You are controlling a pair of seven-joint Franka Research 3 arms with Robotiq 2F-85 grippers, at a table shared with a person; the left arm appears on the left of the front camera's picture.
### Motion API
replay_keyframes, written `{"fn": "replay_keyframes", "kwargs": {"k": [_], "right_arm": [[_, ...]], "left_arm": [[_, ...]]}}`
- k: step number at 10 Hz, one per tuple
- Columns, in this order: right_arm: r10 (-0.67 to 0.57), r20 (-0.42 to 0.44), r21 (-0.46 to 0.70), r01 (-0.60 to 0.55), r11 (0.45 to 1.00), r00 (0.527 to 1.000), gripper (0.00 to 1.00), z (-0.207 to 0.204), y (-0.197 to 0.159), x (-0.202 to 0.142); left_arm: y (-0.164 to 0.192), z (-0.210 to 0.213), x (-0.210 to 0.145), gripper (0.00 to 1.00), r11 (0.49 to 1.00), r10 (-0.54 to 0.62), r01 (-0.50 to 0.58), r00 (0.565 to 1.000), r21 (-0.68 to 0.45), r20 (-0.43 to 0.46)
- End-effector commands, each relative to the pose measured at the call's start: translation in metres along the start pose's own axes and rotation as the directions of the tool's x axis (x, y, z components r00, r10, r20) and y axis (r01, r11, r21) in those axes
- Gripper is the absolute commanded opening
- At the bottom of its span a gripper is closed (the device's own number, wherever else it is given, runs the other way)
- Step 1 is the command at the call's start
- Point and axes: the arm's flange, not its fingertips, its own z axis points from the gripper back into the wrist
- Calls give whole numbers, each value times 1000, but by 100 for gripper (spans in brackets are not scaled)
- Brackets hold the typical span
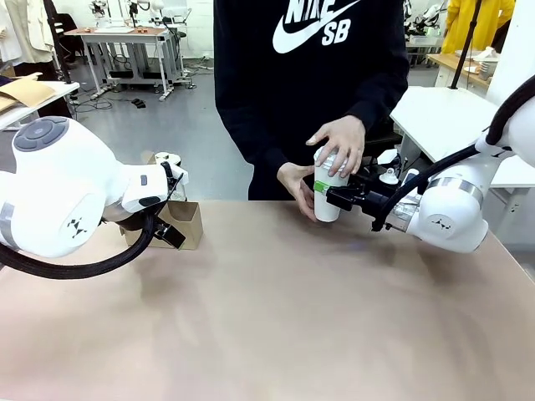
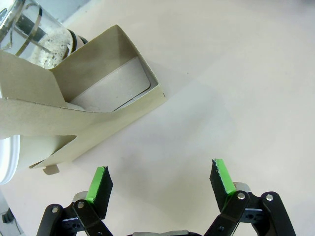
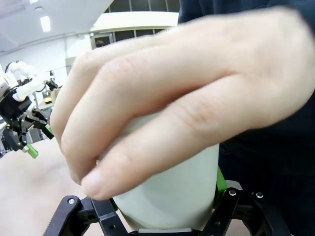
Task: Pour a drink into a cup and package it in a carrier.
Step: When a person places the Paper Cup Lid on the 600 ml Paper Cup , lift the 600 ml Paper Cup.
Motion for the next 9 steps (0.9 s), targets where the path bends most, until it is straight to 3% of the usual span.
{"fn": "replay_keyframes", "kwargs": {"k": [1,9], "right_arm": [[13,5,-17,-13,1000,1000,80,-3,1,5],[13,5,-17,-13,1000,1000,80,-3,1,5]], "left_arm": [[0,0,0,100,1000,0,0,1000,-2,1],[0,0,0,100,1000,0,0,1000,-2,1]]}}
